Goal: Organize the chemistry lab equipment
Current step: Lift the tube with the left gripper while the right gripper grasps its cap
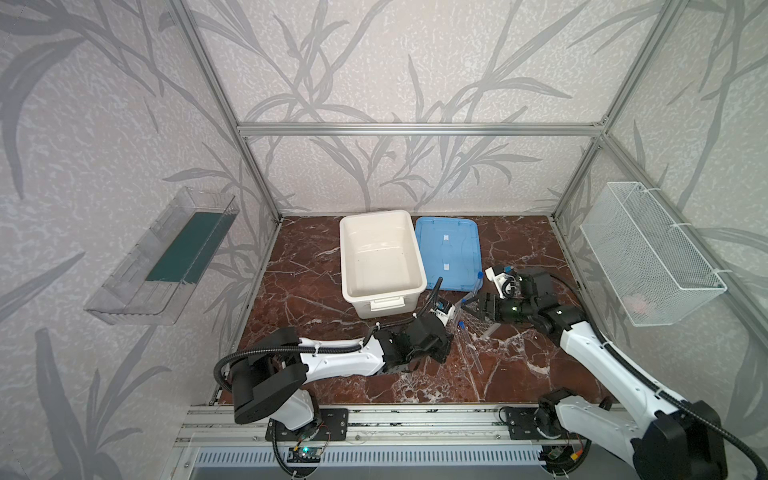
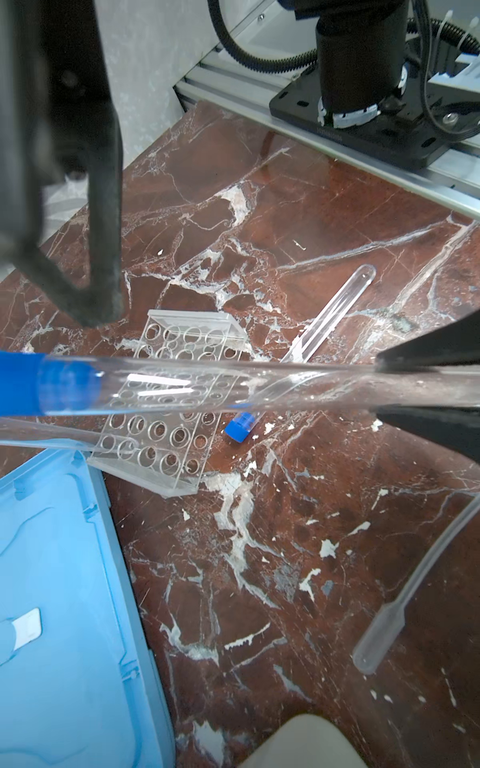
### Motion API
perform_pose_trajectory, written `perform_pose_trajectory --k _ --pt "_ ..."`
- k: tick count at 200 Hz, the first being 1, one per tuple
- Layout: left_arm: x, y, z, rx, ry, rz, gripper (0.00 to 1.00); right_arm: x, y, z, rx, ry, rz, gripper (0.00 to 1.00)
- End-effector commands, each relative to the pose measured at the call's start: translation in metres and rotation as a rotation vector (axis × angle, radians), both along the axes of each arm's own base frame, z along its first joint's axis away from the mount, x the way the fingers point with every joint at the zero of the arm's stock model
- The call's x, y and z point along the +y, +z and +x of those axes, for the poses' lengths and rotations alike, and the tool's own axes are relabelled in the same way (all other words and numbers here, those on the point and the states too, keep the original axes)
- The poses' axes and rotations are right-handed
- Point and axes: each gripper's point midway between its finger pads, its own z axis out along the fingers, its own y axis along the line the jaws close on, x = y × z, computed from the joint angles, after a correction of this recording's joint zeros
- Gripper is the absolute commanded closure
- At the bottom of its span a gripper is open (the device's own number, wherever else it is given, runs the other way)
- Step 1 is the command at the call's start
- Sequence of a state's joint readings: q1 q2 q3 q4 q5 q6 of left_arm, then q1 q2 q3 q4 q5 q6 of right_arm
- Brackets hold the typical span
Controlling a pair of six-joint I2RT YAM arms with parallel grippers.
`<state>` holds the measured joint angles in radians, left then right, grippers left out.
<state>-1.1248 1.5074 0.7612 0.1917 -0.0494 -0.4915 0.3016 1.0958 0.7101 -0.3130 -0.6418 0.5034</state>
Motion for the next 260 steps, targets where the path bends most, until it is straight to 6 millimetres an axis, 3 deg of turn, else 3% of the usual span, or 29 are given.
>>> perform_pose_trajectory --k 1,33,74,107,260 --pt "-0.006 0.021 0.003 -0.039 0.004 -0.074 0.84 0.016 0.021 0.015 -0.075 0.041 0.043 0.29" --pt "-0.01 0.026 0.003 -0.041 0.007 -0.09 0.84 0.032 0.022 0.016 -0.109 0.095 0.022 0.41" --pt "-0.012 0.025 0.005 -0.042 0.009 -0.093 0.84 0.027 0.017 0.019 -0.107 0.067 -0.015 0.6" --pt "-0.014 0.025 0.005 -0.04 0.007 -0.089 0.84 0.026 0.014 0.016 -0.092 0.058 -0.014 0.69" --pt "-0.017 0.025 0.006 -0.04 0.012 -0.095 0.82 0.019 0.013 0.015 -0.109 0.027 -0.03 0.83"
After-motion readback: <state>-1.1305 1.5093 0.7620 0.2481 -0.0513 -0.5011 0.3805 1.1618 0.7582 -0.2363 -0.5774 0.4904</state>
